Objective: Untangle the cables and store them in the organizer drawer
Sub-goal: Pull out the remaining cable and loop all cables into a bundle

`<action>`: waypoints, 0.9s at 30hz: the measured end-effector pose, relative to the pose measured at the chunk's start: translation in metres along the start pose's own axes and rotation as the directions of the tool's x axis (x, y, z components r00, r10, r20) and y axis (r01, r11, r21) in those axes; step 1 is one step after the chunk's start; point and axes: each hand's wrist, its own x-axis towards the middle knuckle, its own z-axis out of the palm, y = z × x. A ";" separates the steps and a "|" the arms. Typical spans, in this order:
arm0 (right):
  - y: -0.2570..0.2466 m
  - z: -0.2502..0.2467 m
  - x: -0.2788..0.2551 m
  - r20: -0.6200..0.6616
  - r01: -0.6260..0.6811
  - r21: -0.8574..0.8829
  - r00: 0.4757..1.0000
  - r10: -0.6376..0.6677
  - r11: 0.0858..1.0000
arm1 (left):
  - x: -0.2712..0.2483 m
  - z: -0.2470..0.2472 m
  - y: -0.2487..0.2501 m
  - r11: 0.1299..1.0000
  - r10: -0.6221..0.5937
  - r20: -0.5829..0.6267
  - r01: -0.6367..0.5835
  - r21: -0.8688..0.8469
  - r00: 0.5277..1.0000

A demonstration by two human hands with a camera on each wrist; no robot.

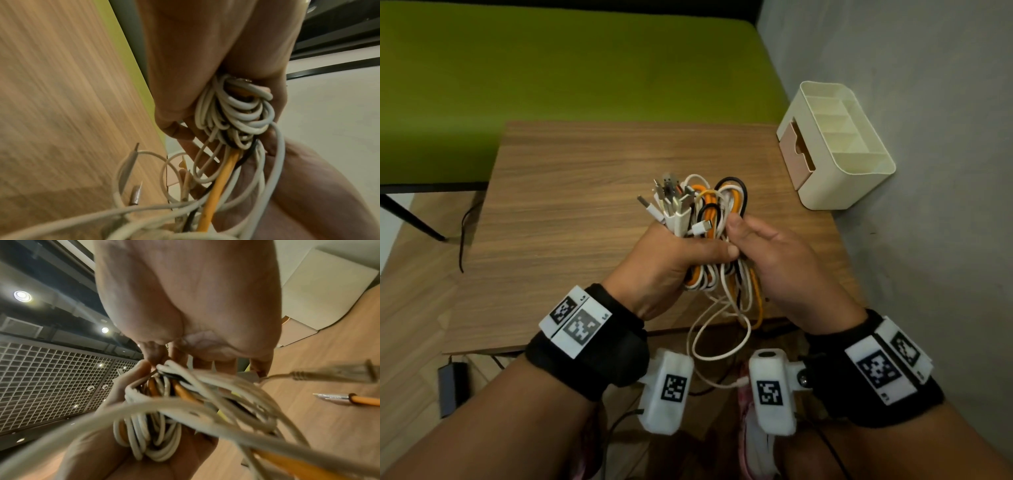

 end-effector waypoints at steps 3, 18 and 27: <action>-0.003 0.002 0.001 -0.012 -0.014 0.051 1.000 0.015 0.999 | 0.001 0.004 -0.002 0.998 0.031 -0.042 -0.033 -0.044 0.999; 0.024 0.003 0.009 0.015 0.239 -0.725 0.943 -0.332 0.645 | 0.008 -0.024 0.010 0.933 0.030 -0.290 -0.131 -0.336 0.957; 0.029 -0.054 0.029 -0.332 -0.204 -0.681 0.942 -0.048 0.703 | 0.002 -0.037 0.019 0.917 0.069 -0.258 -0.163 -0.364 0.964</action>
